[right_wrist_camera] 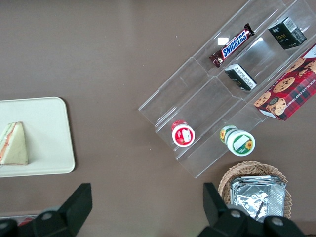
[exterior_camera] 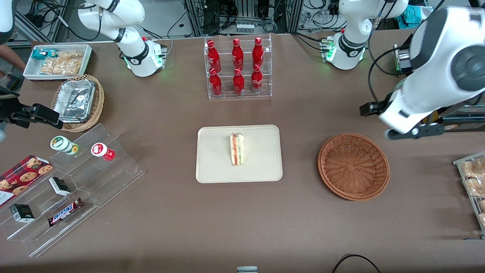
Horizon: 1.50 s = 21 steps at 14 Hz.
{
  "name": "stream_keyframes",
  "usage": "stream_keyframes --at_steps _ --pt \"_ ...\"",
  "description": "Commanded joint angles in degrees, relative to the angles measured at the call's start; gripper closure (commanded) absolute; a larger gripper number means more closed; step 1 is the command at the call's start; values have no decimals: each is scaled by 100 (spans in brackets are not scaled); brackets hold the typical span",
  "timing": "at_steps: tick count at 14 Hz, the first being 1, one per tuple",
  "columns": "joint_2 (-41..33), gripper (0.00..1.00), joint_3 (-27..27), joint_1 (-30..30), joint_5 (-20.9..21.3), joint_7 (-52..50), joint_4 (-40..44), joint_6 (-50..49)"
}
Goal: Place sandwich from basket to tray
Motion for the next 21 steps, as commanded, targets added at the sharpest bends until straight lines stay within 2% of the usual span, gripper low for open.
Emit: stream_keyframes --at_steps 1,6,10,21 --pt "-477 0 85 65 10 94 -213 -43" --pt "-768 0 148 64 10 102 -213 -359" --pt "-1067 0 472 64 -7 488 -249 -553" --pt "-1032 0 473 47 54 428 -117 -483"
